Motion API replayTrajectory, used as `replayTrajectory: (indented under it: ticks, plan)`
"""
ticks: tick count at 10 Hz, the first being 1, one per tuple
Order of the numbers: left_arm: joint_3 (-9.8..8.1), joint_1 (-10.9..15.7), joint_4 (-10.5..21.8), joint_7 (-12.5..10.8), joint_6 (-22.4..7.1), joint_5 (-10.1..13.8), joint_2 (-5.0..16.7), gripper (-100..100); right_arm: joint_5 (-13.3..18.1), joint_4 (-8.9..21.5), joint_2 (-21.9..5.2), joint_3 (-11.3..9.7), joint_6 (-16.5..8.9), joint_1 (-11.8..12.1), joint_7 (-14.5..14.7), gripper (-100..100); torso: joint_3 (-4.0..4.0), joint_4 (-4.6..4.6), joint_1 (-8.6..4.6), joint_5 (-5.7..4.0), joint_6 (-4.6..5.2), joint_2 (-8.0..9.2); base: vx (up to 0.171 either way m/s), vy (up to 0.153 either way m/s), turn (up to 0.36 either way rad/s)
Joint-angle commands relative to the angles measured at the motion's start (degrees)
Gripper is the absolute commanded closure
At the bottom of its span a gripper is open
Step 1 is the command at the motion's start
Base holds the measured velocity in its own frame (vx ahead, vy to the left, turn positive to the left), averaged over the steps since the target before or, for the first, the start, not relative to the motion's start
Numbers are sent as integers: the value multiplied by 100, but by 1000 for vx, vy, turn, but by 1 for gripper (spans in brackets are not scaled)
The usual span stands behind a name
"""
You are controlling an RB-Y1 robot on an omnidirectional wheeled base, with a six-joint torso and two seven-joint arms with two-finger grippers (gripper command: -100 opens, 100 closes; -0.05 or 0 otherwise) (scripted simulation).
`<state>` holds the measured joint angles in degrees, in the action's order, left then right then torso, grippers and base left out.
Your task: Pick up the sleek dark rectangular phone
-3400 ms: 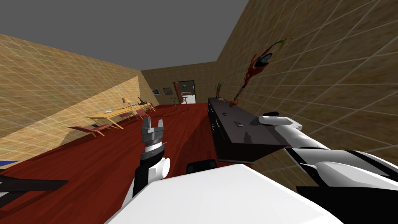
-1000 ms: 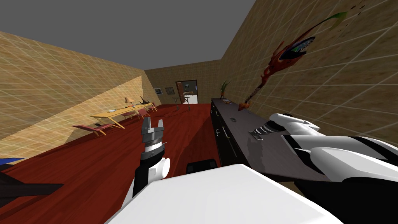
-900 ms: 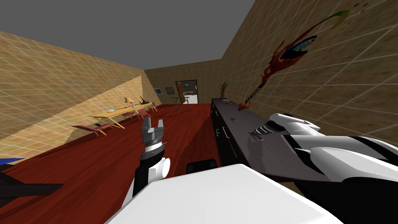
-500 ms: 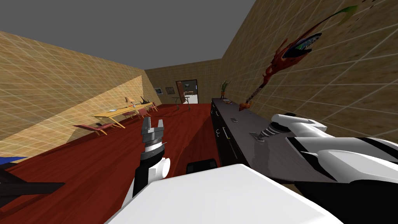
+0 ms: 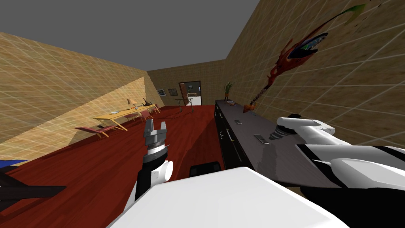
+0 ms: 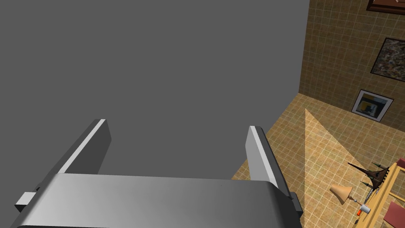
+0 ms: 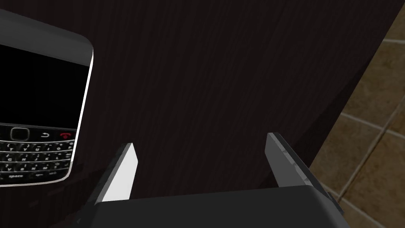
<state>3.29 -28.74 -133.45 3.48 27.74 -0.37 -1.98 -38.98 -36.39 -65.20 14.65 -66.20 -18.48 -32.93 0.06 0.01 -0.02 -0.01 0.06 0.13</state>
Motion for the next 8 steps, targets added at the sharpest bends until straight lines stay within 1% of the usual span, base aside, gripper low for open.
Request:
replayTrajectory:
  ticks: [1, 2, 3, 4, 6, 7, 8]
  plan:
    - [0, 0, 0, 0, 0, 0, 0, 0, 75, 286, -29, -96, 170, -286, 286, -100, 0, 0, 0, 0, 0, 0, 0, 0, 0]
    - [0, 0, 0, 0, 0, 0, 0, 0, 75, 397, -29, -96, 170, -321, 409, -100, -1, 0, 0, 0, -1, -2, 0, 0, 0]
    - [0, 0, 0, 0, 0, 0, 0, 0, 33, 289, 45, -50, 239, -210, 446, -100, -1, -1, 0, 0, 0, -2, 77, 5, -186]
    - [0, -2, 0, 0, 0, 0, 0, 0, 9, 291, 89, -29, 302, -178, 554, -100, -11, -4, 0, -1, 7, -20, 141, 23, -233]
    - [-1, -2, -1, 0, 0, 0, 0, 0, -50, 298, 198, 23, 461, -98, 825, -100, -33, -13, -1, -1, 3, -57, 186, 9, -218]
    - [0, -2, -1, 0, 1, 0, 0, 0, -33, 257, 172, 13, 403, -92, 723, -100, -40, -16, 2, -1, 1, -69, 87, 17, -37]
    - [0, -1, -1, 0, 0, 0, 0, 0, -37, 243, 178, 18, 410, -79, 738, 100, -28, -12, 2, 0, -5, -45, 14, 2, 10]
